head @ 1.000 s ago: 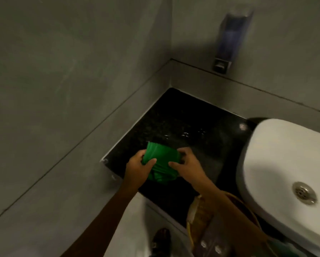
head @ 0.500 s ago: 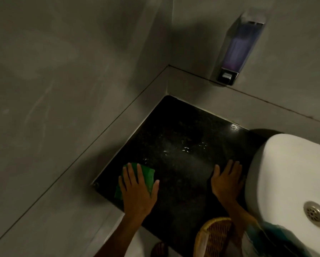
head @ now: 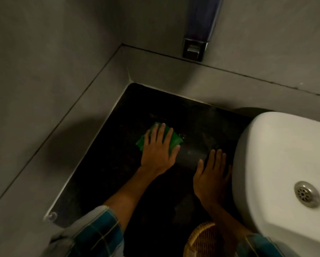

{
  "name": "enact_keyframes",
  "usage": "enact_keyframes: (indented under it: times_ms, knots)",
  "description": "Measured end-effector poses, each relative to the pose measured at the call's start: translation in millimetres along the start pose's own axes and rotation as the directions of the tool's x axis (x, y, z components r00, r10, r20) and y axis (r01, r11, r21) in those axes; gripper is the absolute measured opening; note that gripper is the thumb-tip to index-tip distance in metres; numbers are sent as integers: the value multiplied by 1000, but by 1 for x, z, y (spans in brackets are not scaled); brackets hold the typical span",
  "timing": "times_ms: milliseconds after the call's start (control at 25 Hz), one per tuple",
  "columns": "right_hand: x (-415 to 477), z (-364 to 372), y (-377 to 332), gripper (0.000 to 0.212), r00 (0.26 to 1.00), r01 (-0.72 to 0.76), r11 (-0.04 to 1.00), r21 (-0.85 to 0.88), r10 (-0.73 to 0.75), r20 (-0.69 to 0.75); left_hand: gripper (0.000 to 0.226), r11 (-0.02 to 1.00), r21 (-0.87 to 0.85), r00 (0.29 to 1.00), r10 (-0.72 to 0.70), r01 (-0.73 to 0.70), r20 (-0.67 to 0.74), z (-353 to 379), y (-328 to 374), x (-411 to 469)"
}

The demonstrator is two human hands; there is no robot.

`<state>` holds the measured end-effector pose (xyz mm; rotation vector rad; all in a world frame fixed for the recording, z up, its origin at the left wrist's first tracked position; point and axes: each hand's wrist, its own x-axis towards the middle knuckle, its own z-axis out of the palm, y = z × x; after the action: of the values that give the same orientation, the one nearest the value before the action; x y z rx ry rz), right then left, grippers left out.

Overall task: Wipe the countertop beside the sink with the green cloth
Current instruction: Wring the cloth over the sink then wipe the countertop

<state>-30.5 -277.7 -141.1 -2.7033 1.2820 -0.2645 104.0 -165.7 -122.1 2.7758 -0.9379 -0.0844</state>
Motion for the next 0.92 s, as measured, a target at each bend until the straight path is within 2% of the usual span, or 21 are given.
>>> enact_keyframes:
  times_ms: [120, 240, 320, 400, 560, 600, 680, 800, 920]
  knots:
    - [3, -3, 1, 51, 1000, 5, 1000, 10, -5, -26, 60, 990, 8, 989, 140, -140, 58, -2, -1, -49]
    - [1, -7, -1, 51, 999, -13, 1000, 9, 13, -32, 60, 1000, 22, 1000, 6, -5, -25, -16, -62, -71]
    - [3, -5, -2, 50, 999, -20, 1000, 2, 21, -39, 64, 994, 21, 993, -104, 105, -57, -23, -99, -41]
    - [5, -3, -4, 50, 998, -33, 999, 25, 34, -52, 68, 989, 17, 988, -148, 149, -44, -24, -116, 6]
    - [2, 0, -2, 52, 999, -8, 999, 51, 10, -52, 73, 982, -52, 984, -180, 179, -2, -15, -75, 100]
    - [2, 1, 0, 52, 998, 6, 999, 48, -3, -55, 71, 989, -42, 990, -141, 142, 20, -9, -54, 109]
    - [4, 1, 1, 52, 996, 13, 998, 56, -9, -87, 67, 1000, -15, 999, 27, -26, 33, 4, -10, 97]
    - [4, 0, -1, 55, 995, 25, 992, 122, -13, -98, 65, 975, -49, 973, 221, -218, 64, 7, 23, 35]
    - [3, -3, -1, 59, 998, 10, 987, 162, 1, -69, 74, 960, -186, 967, 232, -210, 106, -10, 0, -11]
